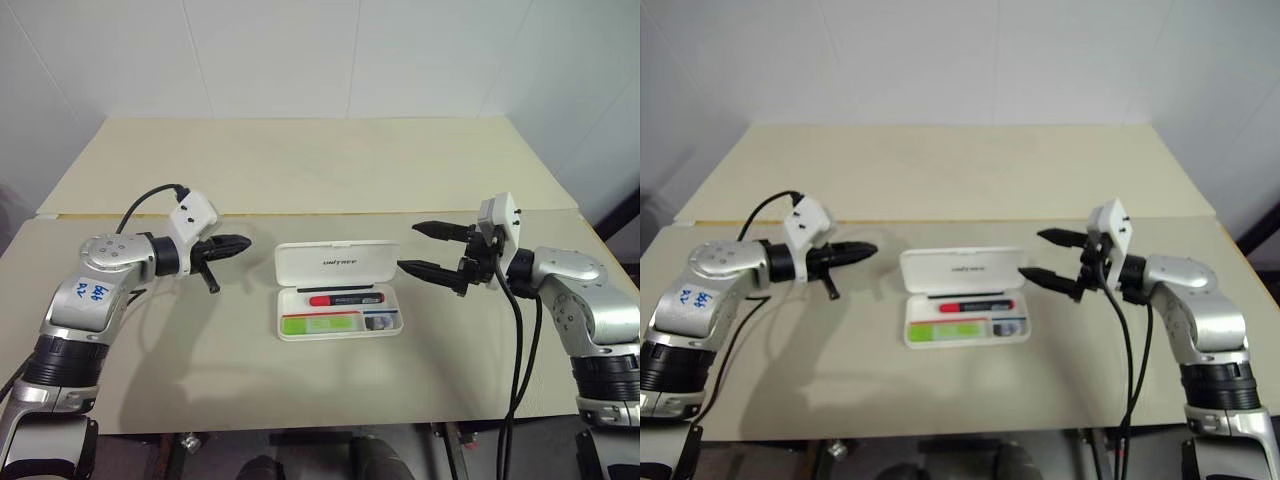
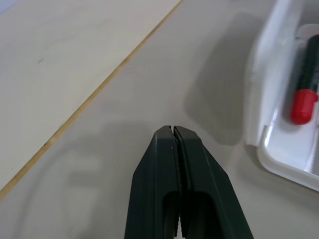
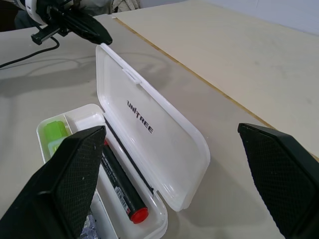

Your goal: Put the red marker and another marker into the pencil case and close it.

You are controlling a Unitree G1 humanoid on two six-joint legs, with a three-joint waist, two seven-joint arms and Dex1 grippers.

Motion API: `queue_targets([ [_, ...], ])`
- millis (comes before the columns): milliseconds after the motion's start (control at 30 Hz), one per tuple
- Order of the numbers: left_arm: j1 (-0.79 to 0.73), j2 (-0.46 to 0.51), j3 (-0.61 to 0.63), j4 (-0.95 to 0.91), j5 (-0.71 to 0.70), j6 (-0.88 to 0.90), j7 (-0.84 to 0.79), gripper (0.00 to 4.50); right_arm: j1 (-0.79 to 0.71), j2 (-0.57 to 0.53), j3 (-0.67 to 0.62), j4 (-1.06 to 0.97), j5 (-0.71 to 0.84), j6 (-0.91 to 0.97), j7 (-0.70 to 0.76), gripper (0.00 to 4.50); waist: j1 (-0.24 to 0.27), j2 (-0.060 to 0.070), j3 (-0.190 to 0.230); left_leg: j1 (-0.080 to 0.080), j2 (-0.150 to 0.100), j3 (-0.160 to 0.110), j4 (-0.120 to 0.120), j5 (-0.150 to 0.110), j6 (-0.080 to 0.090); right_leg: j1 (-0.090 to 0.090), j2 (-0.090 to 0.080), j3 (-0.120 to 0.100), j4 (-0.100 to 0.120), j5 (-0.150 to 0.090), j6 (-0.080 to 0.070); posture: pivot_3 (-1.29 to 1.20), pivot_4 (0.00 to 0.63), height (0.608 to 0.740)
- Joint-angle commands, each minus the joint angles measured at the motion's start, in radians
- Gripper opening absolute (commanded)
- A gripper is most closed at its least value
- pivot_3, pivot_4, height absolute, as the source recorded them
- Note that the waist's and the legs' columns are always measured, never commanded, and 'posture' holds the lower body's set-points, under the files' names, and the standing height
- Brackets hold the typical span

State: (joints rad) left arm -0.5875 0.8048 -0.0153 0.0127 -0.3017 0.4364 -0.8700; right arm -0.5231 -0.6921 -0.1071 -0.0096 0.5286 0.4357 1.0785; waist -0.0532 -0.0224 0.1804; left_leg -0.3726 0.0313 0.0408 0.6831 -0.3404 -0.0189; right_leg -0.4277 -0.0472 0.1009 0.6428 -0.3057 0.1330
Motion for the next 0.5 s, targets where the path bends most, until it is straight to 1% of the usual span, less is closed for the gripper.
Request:
queue_targets([
  [33,0.006,0.025,0.009,-0.035,0.022,-0.045,-0.039,0.05,0.009,-0.002,-0.036,-0.042,0.022,-0.006,-0.011,4.50,0.000,0.000,0.000,0.000,0.000,0.000,0.000,0.000,0.000,0.000,0.000,0.000,0.000,0.000,0.000,0.00,0.150,0.740],
  [200,0.039,0.038,0.013,-0.073,0.028,-0.086,-0.097,0.05,0.015,0.001,-0.032,-0.047,0.027,-0.005,-0.013,4.50,-0.001,0.000,0.000,0.000,0.000,0.000,0.000,0.000,0.001,0.000,0.000,0.000,0.000,0.000,0.000,0.00,0.150,0.740],
  [500,0.096,0.062,0.011,-0.135,0.058,-0.157,-0.144,0.05,0.005,0.012,-0.019,-0.039,0.026,-0.007,-0.013,4.50,0.000,0.000,0.000,0.000,0.001,0.000,0.000,-0.001,0.001,0.000,0.000,0.000,0.000,0.000,0.000,0.00,0.150,0.740],
])
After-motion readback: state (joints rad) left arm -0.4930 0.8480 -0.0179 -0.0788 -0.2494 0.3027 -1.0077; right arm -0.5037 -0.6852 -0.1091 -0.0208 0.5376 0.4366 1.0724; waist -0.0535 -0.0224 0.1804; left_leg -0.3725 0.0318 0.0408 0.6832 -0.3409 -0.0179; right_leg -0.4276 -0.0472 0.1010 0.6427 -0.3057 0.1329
